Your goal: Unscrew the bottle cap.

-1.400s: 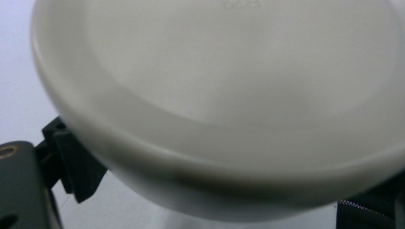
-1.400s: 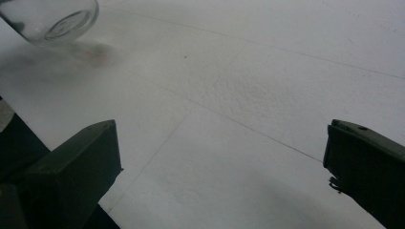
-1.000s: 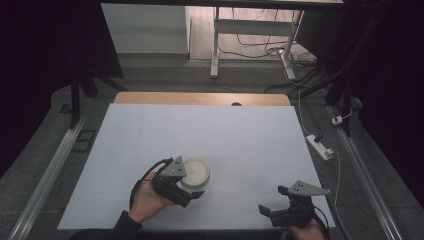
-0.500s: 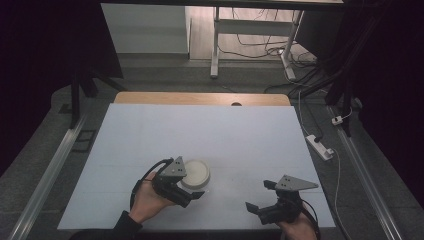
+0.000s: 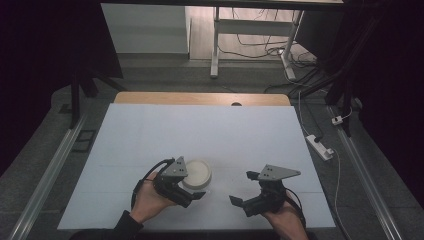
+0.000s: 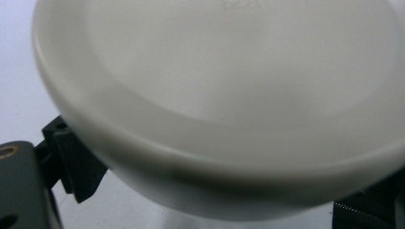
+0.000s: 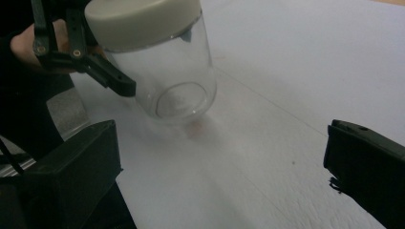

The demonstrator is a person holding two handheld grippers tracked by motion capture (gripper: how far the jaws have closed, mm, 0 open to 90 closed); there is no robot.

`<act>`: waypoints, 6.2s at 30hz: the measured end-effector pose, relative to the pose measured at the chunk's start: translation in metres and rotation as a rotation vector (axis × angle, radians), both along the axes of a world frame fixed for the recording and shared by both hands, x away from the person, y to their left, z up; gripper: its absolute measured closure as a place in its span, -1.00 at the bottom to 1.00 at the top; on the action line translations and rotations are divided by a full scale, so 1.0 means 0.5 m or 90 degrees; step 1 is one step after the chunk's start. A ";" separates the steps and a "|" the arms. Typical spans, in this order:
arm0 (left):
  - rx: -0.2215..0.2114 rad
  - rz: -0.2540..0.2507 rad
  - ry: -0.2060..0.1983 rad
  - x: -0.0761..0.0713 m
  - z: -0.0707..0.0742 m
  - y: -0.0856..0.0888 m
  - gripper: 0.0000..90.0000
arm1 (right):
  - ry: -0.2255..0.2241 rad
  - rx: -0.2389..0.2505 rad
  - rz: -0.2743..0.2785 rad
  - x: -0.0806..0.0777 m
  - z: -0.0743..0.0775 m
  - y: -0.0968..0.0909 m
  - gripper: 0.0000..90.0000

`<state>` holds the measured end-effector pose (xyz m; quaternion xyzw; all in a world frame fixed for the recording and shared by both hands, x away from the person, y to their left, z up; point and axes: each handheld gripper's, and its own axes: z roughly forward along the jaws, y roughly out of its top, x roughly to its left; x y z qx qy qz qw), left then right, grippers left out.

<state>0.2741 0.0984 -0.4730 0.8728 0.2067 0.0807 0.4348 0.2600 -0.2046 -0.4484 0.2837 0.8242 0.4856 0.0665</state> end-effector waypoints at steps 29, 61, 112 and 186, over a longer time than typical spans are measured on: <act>0.006 -0.010 0.000 -0.001 -0.001 -0.020 -0.83 | -0.049 -0.015 0.076 0.032 0.035 0.153 -1.00; -0.022 -0.118 0.027 0.007 0.003 -0.021 -0.83 | -0.066 0.024 0.182 0.050 0.023 0.179 -0.83; -0.022 -0.098 0.008 0.002 0.022 -0.021 -0.83 | -0.070 0.035 0.136 0.041 0.042 0.179 -0.82; -0.013 -0.093 0.015 0.011 0.007 -0.016 -0.83 | -0.081 0.043 0.160 0.049 0.054 0.153 -0.83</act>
